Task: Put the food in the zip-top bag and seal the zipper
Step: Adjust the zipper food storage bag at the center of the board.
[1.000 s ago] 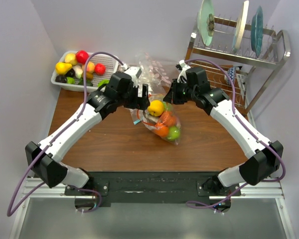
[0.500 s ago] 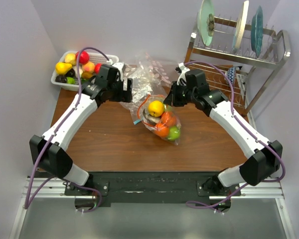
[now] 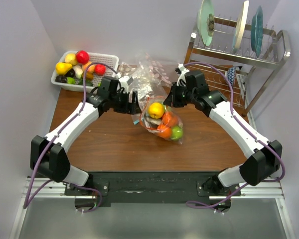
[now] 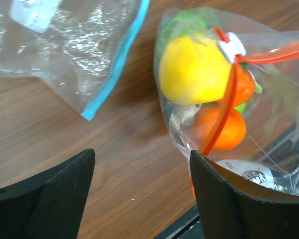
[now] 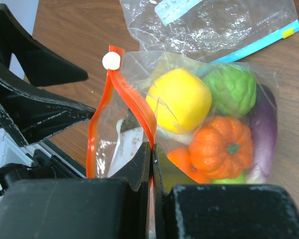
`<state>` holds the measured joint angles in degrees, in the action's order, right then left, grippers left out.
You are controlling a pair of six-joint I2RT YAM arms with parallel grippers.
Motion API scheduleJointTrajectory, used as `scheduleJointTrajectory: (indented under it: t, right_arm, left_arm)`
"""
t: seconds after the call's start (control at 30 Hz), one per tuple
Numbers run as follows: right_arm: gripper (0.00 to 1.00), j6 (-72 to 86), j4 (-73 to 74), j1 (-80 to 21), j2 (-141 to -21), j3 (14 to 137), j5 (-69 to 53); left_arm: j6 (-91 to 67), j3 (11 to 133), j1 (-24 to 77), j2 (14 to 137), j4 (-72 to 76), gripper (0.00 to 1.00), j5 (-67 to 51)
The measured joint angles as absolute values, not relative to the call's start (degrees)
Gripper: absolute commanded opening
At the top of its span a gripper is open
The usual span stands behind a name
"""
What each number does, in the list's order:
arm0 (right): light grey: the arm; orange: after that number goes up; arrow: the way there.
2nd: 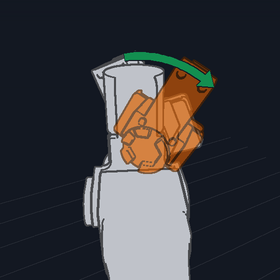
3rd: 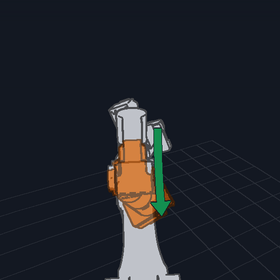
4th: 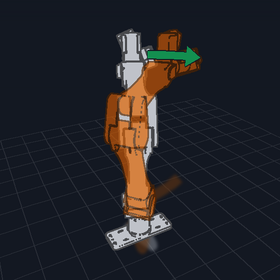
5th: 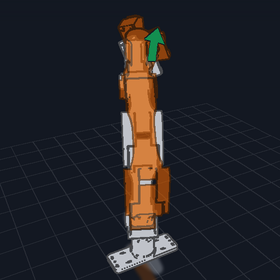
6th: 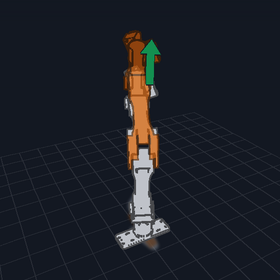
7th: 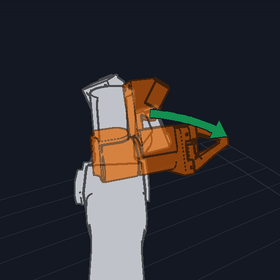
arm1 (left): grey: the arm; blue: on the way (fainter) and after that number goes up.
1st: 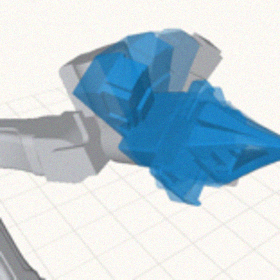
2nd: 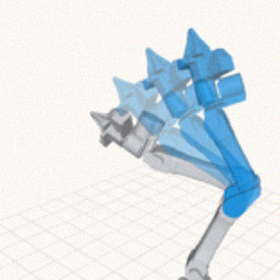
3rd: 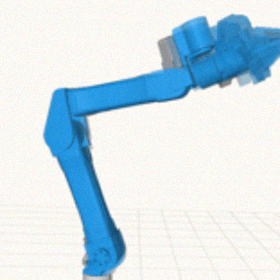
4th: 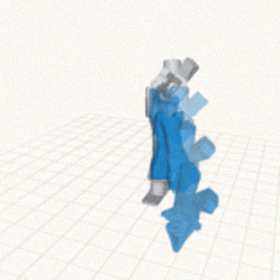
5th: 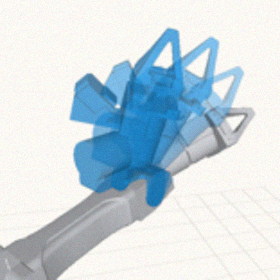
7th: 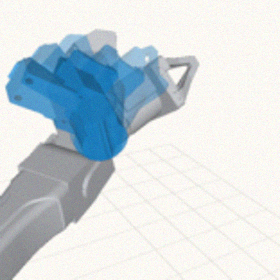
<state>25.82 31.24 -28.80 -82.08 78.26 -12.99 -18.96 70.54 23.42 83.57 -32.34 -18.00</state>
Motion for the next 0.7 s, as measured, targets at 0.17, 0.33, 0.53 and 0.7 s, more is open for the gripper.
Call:
scheduleJointTrajectory:
  t: [0.17, 0.33, 0.53, 0.7]
  right_arm:
    - [0.00, 25.82, 31.24, -28.80, -82.11, 78.26, -12.99]
    - [0.00, 25.82, 31.24, -28.80, -82.11, 78.26, -12.99]
    - [0.00, 25.85, 31.24, -28.80, -82.11, 78.26, -12.99]
    - [0.00, 25.85, 31.24, -28.80, -82.11, 78.26, -13.02]
  left_arm:
    - [-20.49, 69.25, 24.10, 83.53, -29.12, 0.81, -21.10]
    - [-22.04, 67.05, 24.29, 80.82, -27.16, 0.83, -21.50]
    - [-22.98, 66.85, 24.34, 76.64, -25.06, 0.80, -23.83]
    - [-23.68, 65.34, 24.93, 76.38, -22.76, 0.75, -25.02]
